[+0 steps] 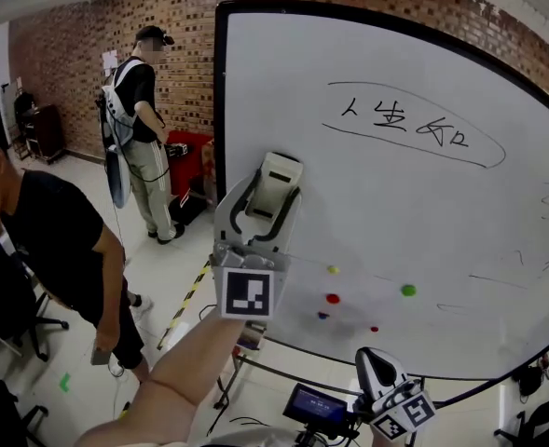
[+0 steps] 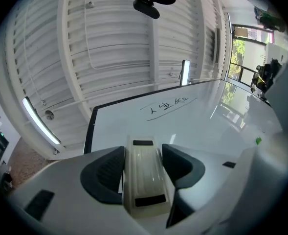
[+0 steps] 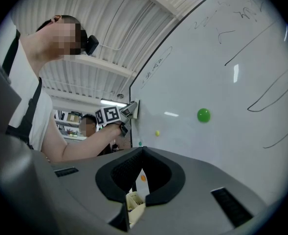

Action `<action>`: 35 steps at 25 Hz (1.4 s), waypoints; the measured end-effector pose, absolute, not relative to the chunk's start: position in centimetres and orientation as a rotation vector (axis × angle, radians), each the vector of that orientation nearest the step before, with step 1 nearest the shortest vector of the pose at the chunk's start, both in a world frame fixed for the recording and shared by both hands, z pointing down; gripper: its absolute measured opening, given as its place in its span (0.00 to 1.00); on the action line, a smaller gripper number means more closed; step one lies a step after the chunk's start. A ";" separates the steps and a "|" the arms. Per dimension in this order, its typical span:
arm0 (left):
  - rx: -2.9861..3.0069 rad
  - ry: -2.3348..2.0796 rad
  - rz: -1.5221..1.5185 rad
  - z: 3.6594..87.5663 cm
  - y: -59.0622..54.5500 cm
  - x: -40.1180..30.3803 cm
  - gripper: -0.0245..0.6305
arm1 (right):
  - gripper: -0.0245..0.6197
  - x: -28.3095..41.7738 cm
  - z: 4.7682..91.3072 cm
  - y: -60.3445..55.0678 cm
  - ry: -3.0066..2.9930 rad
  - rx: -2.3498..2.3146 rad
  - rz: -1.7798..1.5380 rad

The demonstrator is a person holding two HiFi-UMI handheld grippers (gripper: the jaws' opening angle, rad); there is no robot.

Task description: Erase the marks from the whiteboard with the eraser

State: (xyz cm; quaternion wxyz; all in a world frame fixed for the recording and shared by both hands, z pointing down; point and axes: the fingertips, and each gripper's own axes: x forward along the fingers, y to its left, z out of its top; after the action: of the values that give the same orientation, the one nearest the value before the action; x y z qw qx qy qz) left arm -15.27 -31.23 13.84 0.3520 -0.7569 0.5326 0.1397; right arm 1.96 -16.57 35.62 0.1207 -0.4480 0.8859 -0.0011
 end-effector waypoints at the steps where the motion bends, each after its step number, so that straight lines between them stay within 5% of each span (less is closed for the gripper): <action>1: -1.952 1.365 0.362 13.5 -31.0 -14.7 0.45 | 0.05 1.9 35.6 -16.5 2.585 -1.313 -0.004; 13: -2.091 0.951 0.208 18.2 -27.8 -4.1 0.45 | 0.05 3.2 36.0 -15.5 2.535 -1.413 -0.022; 25: -1.866 1.369 0.470 11.7 -31.2 -16.4 0.45 | 0.05 2.7 36.1 -15.4 2.546 -1.405 -0.023; 35: -2.239 0.754 0.225 22.2 -26.9 -5.3 0.45 | 0.05 2.0 37.1 -15.6 2.550 -1.431 -0.065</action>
State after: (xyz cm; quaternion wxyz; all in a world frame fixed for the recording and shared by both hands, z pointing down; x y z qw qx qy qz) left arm -5.29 -26.95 22.17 0.3750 -0.8746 0.2945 0.0879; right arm 1.99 -15.57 37.09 0.1085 -0.4863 0.8667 -0.0221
